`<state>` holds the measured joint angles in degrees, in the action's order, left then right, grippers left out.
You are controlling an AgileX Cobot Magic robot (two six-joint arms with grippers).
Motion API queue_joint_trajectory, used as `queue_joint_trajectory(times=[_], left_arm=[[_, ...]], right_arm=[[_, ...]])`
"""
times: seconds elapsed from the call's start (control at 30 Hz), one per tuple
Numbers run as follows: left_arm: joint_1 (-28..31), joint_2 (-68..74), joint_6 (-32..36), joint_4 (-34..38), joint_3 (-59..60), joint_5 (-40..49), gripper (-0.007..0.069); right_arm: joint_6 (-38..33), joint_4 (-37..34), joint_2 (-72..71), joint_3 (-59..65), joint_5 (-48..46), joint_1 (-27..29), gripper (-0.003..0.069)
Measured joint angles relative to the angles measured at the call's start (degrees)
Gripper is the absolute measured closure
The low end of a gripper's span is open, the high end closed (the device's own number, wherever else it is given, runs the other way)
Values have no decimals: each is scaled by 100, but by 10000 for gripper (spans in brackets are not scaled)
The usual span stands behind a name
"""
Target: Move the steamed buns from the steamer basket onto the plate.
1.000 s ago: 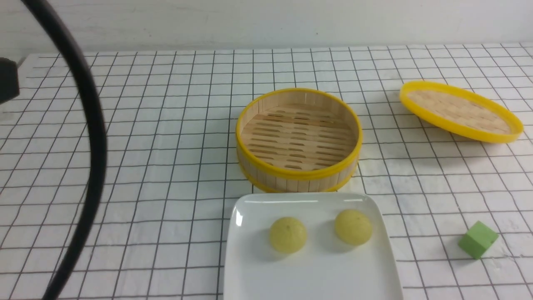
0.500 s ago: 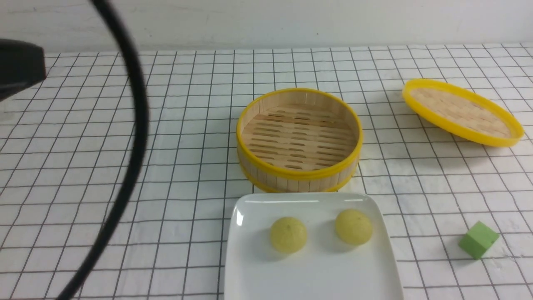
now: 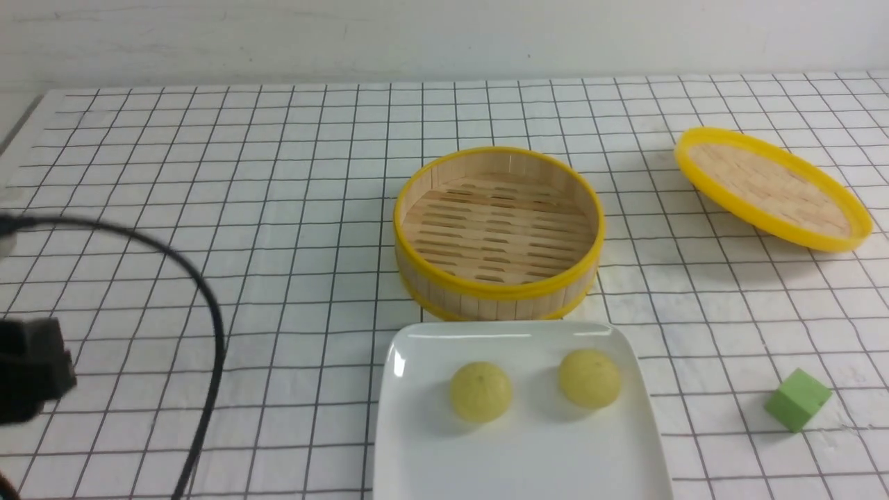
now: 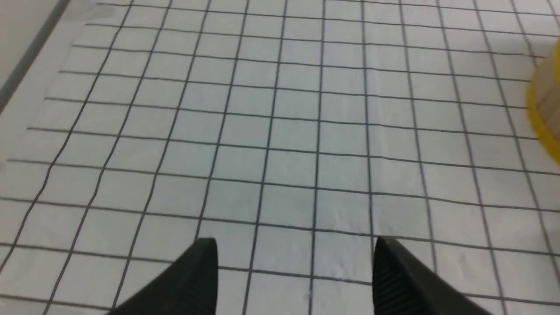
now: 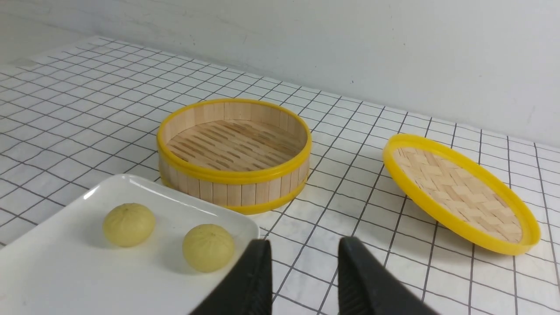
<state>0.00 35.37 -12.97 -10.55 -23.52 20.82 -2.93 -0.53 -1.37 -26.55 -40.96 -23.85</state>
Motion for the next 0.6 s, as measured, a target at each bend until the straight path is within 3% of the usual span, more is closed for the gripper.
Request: queue_joint_trajectory(times=[0.2,0.6], left_arm=[[321,-989,0,14,1328,-681,144],[321,-2715,0,-227,1549,574,144]], right_arm=[[0,0,0,0,0,0,419],[0,0,0,0,0,0,419]])
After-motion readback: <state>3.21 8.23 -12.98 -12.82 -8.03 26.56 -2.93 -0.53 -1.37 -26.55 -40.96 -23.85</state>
